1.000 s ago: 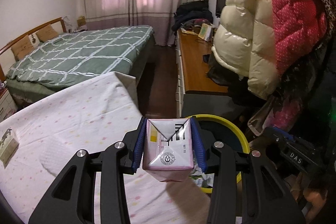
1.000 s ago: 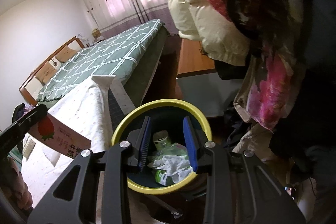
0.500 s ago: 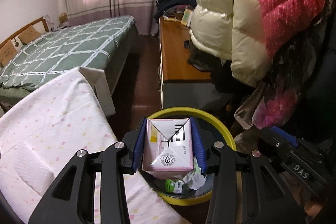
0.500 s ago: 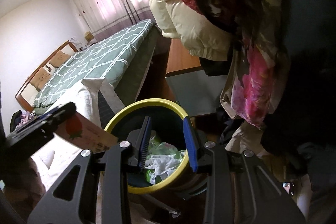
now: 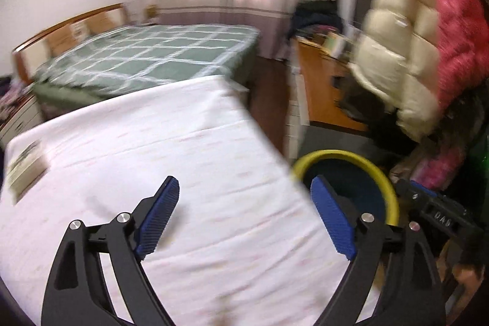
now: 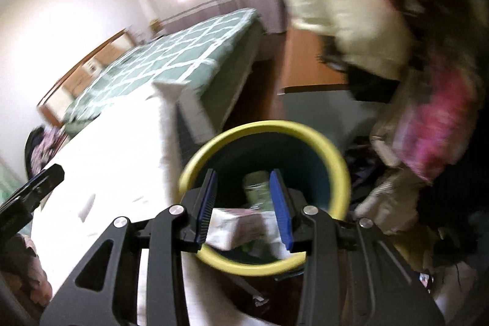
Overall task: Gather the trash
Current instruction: 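Move the right gripper to the white foam mesh sleeve and grasp it, then carry the foam mesh sleeve with the right gripper into the bin and release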
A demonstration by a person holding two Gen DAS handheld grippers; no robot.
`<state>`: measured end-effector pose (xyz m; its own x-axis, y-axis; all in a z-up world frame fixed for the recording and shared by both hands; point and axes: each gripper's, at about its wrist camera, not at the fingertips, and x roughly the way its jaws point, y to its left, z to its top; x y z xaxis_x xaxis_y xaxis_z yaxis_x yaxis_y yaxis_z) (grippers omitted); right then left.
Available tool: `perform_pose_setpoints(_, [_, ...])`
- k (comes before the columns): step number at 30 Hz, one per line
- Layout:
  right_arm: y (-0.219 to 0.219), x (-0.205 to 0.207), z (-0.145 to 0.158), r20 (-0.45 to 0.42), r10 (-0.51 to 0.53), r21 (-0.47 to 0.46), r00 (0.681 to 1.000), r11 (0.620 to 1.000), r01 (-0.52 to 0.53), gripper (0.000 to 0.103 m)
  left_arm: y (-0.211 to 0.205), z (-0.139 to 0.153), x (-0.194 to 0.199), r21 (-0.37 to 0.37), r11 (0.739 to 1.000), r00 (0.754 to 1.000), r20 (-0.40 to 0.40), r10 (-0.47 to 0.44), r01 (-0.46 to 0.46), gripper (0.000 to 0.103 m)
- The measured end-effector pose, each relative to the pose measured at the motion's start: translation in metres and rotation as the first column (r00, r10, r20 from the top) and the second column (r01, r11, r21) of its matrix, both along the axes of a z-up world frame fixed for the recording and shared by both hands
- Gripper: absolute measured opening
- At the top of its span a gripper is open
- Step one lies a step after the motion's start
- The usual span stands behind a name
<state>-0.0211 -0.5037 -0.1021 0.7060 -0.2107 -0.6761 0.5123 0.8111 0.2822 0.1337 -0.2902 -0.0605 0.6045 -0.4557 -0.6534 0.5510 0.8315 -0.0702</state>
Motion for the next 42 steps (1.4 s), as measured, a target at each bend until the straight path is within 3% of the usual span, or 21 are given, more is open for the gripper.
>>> perform_pose_setpoints(4, [0.047,0.045,0.001,-0.022,0.167,-0.016,0.986,0.986,-0.168,0.035,0.081,-0.003,0.018,0.002,0.984,0.984,0.004,0.179,-0.179,0.088])
perform_pose_setpoints(9, [0.117,0.108,-0.003,-0.055,0.382,-0.014,0.922,0.923,-0.384,0.035,0.164,-0.014,0.04,0.008,0.934,0.934,0.007,0.358,-0.358,0.089])
perform_pose_setpoints(14, [0.176,0.151,-0.006,-0.094,0.504,-0.034,0.858,0.86,-0.509,0.035,0.225,-0.03,0.063,0.043,0.889,0.89,0.013,0.456,-0.456,0.089])
perform_pose_setpoints(17, [0.199,0.172,-0.007,-0.106,0.538,-0.044,0.836,0.837,-0.545,0.048,0.248,-0.035,0.075,0.048,0.873,0.875,0.029,0.484,-0.485,0.089])
perform_pose_setpoints(21, [0.213,0.199,-0.013,-0.158,0.535,-0.077,0.83,0.831,-0.55,0.052,0.262,-0.047,0.088,0.064,0.865,0.867,0.051,0.496,-0.498,0.089])
perform_pose_setpoints(26, [0.223,0.221,-0.033,-0.234,0.522,-0.097,0.82,0.827,-0.554,0.056,0.261,-0.057,0.091,0.037,0.882,0.882,0.019,0.47,-0.471,0.089])
perform_pose_setpoints(31, [0.225,0.226,-0.039,-0.241,0.509,-0.119,0.826,0.829,-0.546,0.056,0.257,-0.054,0.086,0.022,0.885,0.885,0.03,0.464,-0.465,0.091])
perform_pose_setpoints(34, [0.232,0.222,-0.041,-0.25,0.517,-0.159,0.819,0.812,-0.562,0.048,0.256,-0.053,0.084,0.018,0.888,0.888,0.026,0.46,-0.46,0.091])
perform_pose_setpoints(36, [0.238,0.219,-0.04,-0.252,0.525,-0.176,0.813,0.801,-0.572,0.037,0.255,-0.053,0.084,0.018,0.89,0.89,0.021,0.456,-0.457,0.091])
perform_pose_setpoints(42, [0.246,0.213,-0.039,-0.231,0.519,-0.185,0.823,0.807,-0.561,0.027,0.251,-0.055,0.082,0.025,0.895,0.895,0.017,0.445,-0.445,0.091])
